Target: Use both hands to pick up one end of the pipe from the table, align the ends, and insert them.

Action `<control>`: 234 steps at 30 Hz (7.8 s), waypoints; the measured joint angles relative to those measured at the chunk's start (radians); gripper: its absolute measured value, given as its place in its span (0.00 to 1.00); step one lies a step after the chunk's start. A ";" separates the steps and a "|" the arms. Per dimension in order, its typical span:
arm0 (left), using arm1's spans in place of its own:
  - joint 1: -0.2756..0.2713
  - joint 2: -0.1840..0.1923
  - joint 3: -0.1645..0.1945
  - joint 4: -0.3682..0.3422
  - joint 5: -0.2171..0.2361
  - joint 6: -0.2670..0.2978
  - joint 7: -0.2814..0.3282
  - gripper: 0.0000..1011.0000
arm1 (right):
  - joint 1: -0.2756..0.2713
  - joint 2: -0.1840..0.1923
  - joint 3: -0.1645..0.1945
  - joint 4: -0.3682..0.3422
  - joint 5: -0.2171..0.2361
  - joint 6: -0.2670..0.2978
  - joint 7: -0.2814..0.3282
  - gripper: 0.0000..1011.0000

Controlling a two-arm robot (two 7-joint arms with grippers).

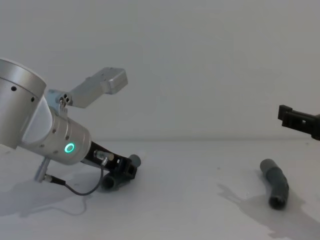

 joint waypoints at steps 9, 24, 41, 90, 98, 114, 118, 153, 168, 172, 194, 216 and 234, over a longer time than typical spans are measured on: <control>0.000 0.000 0.000 0.000 0.000 0.000 0.000 0.33 | 0.000 0.000 0.000 0.000 0.000 0.000 0.000 0.99; -0.009 0.004 0.000 -0.012 0.009 -0.024 -0.012 0.33 | 0.000 0.000 0.000 0.000 0.000 0.000 0.000 0.99; -0.003 0.050 -0.018 -0.121 0.015 -0.158 -0.077 0.33 | 0.000 0.000 0.000 0.000 0.000 0.000 0.000 0.99; -0.239 0.213 0.122 0.026 -0.002 -0.624 -0.642 0.33 | 0.000 0.000 0.000 0.000 0.000 0.000 0.000 0.99; -0.218 0.236 0.124 0.005 0.006 -0.695 -0.633 0.33 | 0.000 0.000 0.000 0.000 0.000 0.000 0.000 0.99; -0.188 0.262 0.145 -0.047 -0.008 -0.798 -0.659 0.33 | 0.007 0.000 0.000 0.006 -0.004 0.005 0.000 0.99; -0.186 0.266 0.151 -0.055 -0.010 -0.809 -0.667 0.33 | 0.027 -0.002 -0.001 0.023 -0.016 0.026 -0.006 0.99; -0.180 0.276 0.164 -0.075 -0.014 -0.836 -0.688 0.33 | 0.168 -0.042 -0.009 0.125 -0.037 0.235 -0.004 0.99; -0.180 0.277 0.165 -0.076 -0.014 -0.838 -0.689 0.33 | 0.313 -0.018 -0.023 0.154 0.017 0.484 0.108 0.99; -0.180 0.277 0.165 -0.076 -0.014 -0.838 -0.689 0.33 | 0.354 -0.015 -0.034 0.176 0.023 0.551 0.129 0.99; -0.180 0.277 0.165 -0.076 -0.014 -0.838 -0.689 0.33 | 0.430 -0.005 -0.083 0.234 -0.007 0.703 0.155 0.99; -0.180 0.277 0.165 -0.076 -0.014 -0.838 -0.689 0.33 | 0.436 -0.011 -0.092 0.306 -0.028 0.730 0.172 0.99; -0.180 0.277 0.165 -0.076 -0.014 -0.838 -0.689 0.33 | 0.429 -0.006 -0.076 0.334 -0.029 0.738 0.195 0.99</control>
